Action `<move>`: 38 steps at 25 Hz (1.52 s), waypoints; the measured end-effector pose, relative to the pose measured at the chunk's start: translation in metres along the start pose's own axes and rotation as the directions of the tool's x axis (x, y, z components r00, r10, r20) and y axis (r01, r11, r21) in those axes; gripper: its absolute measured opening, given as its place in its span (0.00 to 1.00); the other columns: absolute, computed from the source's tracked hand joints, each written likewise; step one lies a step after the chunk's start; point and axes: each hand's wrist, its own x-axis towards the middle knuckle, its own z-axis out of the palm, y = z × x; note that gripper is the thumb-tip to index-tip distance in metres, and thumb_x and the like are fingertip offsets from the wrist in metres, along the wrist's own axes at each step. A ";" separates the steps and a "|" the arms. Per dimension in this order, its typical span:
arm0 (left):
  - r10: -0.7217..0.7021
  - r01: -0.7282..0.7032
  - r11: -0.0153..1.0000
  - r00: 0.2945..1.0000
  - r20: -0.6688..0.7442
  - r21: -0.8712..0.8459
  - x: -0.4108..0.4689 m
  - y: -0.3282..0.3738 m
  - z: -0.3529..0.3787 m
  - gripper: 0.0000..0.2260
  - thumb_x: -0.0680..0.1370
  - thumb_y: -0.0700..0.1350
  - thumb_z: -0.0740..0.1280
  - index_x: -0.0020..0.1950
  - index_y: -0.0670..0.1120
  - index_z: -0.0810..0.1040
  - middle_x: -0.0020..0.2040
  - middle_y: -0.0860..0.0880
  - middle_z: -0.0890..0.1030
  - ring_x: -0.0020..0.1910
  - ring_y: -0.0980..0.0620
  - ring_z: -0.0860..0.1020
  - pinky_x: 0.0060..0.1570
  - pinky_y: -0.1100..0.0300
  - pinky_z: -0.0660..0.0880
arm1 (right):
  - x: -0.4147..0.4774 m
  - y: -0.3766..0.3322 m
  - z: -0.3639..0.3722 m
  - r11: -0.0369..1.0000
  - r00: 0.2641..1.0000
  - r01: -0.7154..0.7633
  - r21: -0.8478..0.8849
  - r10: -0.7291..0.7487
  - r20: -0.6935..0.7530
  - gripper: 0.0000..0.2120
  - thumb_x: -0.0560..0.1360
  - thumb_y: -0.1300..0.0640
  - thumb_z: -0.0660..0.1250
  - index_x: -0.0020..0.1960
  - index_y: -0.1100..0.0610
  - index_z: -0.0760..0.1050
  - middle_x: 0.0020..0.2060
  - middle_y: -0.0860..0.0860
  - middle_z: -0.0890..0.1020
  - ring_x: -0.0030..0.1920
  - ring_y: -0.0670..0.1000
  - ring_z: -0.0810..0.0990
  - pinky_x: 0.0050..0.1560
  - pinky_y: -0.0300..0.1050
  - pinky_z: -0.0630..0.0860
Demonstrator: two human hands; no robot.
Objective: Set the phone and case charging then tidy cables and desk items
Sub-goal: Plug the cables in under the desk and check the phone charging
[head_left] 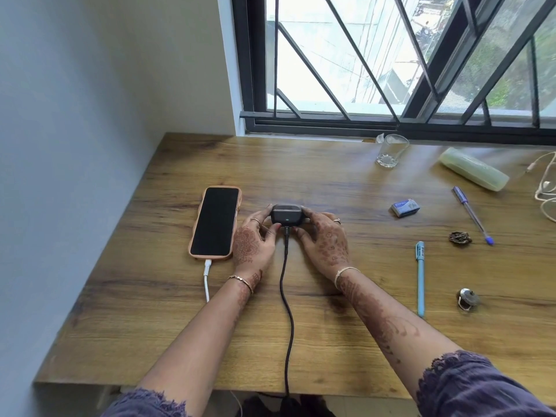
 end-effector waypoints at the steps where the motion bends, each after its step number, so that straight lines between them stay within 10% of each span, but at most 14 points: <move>1: -0.014 0.014 1.000 1.000 0.001 0.005 0.000 0.000 0.000 0.20 0.74 0.43 0.71 0.65 0.52 0.76 0.51 0.51 0.79 0.39 0.59 0.74 0.51 0.61 0.77 | 0.000 0.000 -0.001 1.000 1.000 -0.001 -0.006 0.001 0.001 0.22 0.73 0.49 0.69 0.66 0.48 0.72 0.56 0.48 0.80 0.61 0.50 0.73 0.61 0.48 0.71; 38: 0.030 -0.036 0.993 0.998 0.049 0.113 0.000 -0.010 0.004 0.20 0.77 0.44 0.66 0.69 0.51 0.72 0.63 0.48 0.75 0.55 0.48 0.77 0.61 0.53 0.74 | -0.010 -0.011 -0.006 0.995 0.997 -0.047 -0.084 0.052 0.051 0.28 0.75 0.45 0.65 0.72 0.52 0.65 0.66 0.51 0.71 0.66 0.52 0.67 0.67 0.50 0.68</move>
